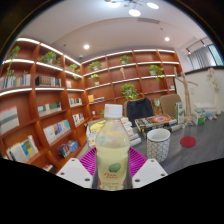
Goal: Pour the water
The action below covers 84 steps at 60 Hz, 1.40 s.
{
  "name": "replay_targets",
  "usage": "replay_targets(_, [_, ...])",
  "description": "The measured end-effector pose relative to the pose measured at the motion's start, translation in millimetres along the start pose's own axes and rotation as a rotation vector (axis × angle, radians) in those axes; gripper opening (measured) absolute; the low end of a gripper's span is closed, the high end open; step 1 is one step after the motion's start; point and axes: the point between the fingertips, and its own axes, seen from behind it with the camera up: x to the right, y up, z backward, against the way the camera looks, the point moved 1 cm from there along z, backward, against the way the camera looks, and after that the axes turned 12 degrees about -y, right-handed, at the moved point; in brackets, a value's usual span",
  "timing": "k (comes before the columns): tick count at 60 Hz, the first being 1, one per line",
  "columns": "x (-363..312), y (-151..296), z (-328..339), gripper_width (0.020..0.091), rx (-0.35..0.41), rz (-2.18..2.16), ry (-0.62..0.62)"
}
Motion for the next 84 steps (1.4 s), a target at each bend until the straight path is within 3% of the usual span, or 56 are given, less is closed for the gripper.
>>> replay_targets(17, [3, 31, -29, 0.0392, -0.136, -0.878, 0.1])
replay_targets(38, [15, 92, -37, 0.0392, -0.169, -1.641, 0.225])
replay_targets(52, [31, 88, -48, 0.0391, -0.201, -1.919, 0.226])
replay_targets(69, [5, 101, -54, 0.0393, -0.224, -1.676, 0.254])
replay_targets(76, [1, 135, -44, 0.0394, -0.145, -1.301, 0.242])
replay_targets(84, [36, 175, -44, 0.0393, 0.015, -0.731, 0.111])
